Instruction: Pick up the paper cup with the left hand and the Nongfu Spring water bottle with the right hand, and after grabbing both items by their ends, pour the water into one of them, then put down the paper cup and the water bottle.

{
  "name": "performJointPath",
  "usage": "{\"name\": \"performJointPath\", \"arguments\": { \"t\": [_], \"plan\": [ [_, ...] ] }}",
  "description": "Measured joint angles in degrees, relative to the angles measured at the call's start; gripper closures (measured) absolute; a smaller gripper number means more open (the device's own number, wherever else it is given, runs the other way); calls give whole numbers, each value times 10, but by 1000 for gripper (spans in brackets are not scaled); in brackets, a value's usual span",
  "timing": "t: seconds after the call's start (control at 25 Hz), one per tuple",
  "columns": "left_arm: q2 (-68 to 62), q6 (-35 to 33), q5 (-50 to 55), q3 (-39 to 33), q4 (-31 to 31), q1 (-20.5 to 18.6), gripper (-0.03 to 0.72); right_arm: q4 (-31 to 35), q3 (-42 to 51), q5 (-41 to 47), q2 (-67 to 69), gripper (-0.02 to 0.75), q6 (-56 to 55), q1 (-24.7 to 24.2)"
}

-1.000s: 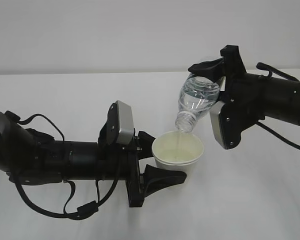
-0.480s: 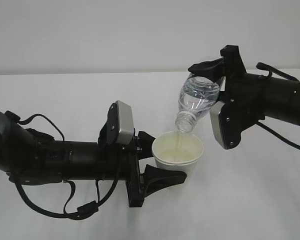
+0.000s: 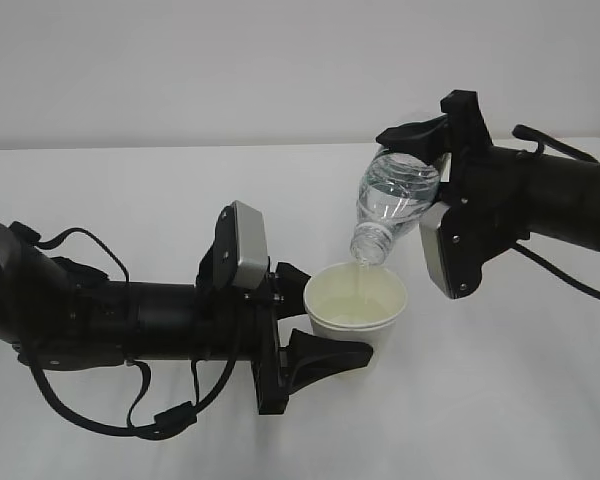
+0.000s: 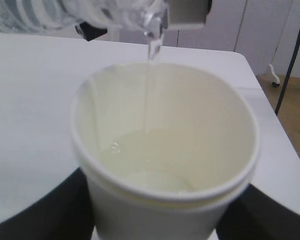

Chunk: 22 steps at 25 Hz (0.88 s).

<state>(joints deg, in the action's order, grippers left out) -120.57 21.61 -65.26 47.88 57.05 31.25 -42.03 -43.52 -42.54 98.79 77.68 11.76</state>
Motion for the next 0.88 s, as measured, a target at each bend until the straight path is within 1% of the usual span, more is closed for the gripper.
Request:
{"name": "performJointPath", "arguments": {
  "t": [0.88],
  "plan": [
    [0,0,1,0,0,0,223,0,0,-3,0,283,11,0]
  ]
}}
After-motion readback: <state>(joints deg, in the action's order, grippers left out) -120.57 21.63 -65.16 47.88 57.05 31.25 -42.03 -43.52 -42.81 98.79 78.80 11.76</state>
